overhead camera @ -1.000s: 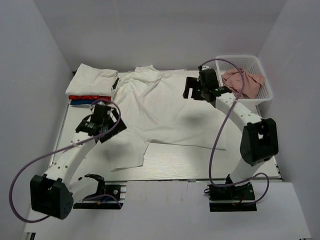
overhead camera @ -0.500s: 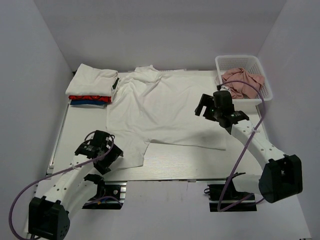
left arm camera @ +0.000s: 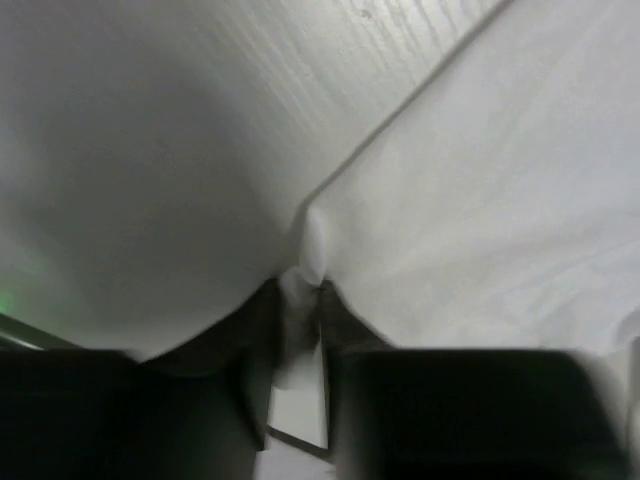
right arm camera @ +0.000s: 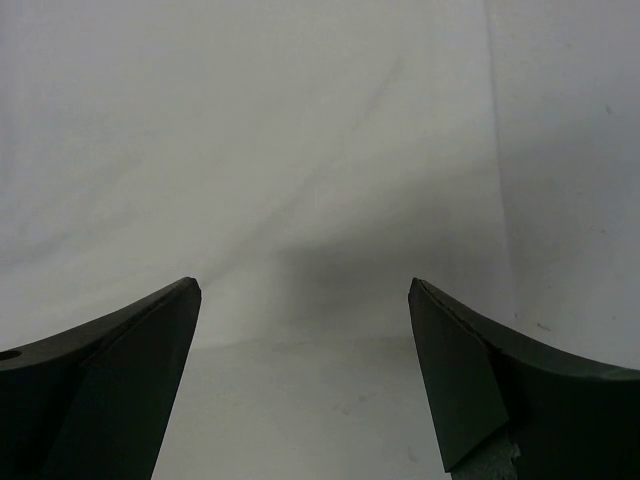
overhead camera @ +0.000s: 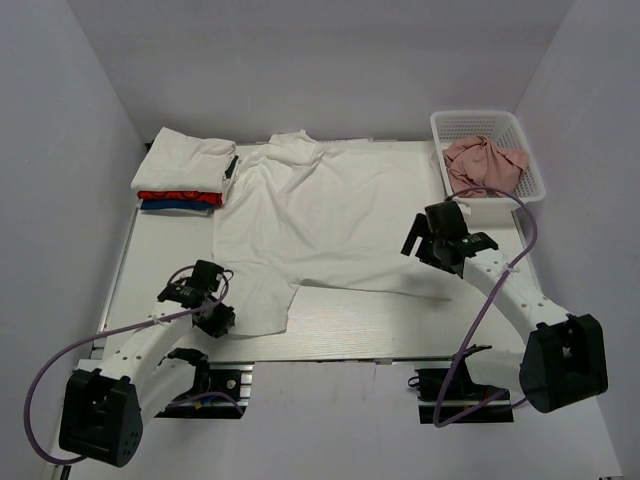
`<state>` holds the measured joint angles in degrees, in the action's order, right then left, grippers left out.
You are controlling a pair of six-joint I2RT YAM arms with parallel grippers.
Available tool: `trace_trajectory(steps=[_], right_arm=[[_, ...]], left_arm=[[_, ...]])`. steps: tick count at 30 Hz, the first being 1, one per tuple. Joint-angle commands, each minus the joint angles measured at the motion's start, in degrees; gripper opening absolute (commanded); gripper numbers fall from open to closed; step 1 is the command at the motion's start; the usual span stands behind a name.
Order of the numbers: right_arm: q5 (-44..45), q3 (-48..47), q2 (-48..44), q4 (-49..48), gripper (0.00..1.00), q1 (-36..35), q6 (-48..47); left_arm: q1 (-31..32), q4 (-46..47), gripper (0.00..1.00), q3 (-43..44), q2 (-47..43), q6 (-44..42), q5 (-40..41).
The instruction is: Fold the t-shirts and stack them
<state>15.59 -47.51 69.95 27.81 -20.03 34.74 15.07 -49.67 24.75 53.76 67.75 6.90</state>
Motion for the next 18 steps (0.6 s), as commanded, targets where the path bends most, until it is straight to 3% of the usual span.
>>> trace_trajectory(steps=[1, 4, 12, 18], right_arm=[[4.63, 2.50, -1.31, 6.45, 0.90, 1.31, 4.89], [3.57, 3.73, -2.98, 8.83, 0.90, 2.54, 4.99], [1.02, 10.67, -8.60, 12.27, 0.90, 5.00, 6.13], [-0.39, 14.55, -6.33, 6.21, 0.90, 6.85, 4.90]], left_arm=[[-0.22, 5.44, 0.20, -2.95, -1.63, 1.16, 1.20], [-0.22, 6.78, 0.00, -3.57, -1.64, 0.63, 0.31], [0.31, 1.51, 0.00, -1.55, -4.87, -1.65, -3.90], [0.31, -0.25, 0.00, -2.17, -9.37, -1.65, -9.71]])
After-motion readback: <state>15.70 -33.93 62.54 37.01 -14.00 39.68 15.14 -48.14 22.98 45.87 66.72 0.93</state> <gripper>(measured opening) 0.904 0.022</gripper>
